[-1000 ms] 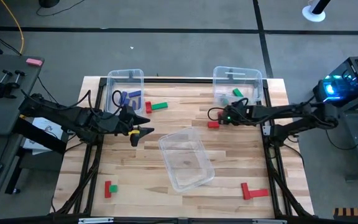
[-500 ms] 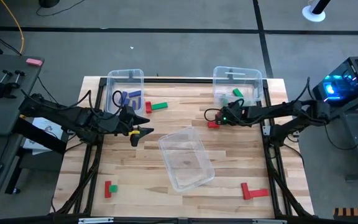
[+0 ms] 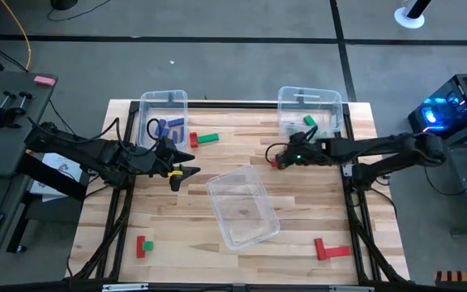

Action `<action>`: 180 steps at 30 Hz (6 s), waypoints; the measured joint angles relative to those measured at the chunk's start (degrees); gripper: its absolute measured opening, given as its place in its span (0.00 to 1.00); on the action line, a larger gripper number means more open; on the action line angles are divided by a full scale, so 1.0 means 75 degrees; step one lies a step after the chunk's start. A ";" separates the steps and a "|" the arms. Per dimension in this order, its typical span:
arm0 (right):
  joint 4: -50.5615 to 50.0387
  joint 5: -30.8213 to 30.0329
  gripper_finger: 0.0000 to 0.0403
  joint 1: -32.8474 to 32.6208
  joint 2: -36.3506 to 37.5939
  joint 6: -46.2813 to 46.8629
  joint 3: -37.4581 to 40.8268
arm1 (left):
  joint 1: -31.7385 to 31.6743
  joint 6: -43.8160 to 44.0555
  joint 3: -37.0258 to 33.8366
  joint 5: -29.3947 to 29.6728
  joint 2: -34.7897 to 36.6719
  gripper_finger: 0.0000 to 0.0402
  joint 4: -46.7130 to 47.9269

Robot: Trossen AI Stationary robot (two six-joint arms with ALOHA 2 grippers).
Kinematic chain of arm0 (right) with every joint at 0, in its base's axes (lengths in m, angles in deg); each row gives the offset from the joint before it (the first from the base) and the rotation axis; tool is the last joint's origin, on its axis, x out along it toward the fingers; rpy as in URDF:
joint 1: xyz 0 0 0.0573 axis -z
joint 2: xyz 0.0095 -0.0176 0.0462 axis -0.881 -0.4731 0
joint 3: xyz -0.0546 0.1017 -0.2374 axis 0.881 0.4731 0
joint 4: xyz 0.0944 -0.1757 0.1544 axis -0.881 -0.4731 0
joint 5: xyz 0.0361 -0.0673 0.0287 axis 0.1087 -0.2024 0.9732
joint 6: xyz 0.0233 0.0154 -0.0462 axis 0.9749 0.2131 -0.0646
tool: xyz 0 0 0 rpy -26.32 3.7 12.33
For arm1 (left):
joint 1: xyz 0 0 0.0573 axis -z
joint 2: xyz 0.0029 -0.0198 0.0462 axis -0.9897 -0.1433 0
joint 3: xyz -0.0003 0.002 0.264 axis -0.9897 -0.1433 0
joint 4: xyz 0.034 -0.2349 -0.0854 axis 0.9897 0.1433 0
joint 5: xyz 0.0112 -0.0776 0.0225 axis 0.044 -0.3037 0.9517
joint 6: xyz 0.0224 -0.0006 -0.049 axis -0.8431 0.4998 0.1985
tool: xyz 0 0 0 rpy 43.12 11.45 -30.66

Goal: Sort blocks
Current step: Put the green block into the top right transparent bin

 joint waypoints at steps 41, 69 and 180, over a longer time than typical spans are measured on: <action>-0.1921 0.1432 0.85 0.2500 0.0949 -0.1892 -0.3253 | -0.6392 -0.3825 0.5348 -0.3857 -0.5551 0.56 0.5482; -0.1403 0.0921 0.85 0.1034 0.0936 -0.1368 -0.3253 | -0.6050 -0.7067 0.6324 -0.2492 -0.9464 0.55 0.5861; 0.3799 0.1449 0.85 -0.0012 0.0699 -0.3377 -0.3247 | -0.5599 -0.4903 0.4341 -0.3620 -0.7651 0.81 0.2803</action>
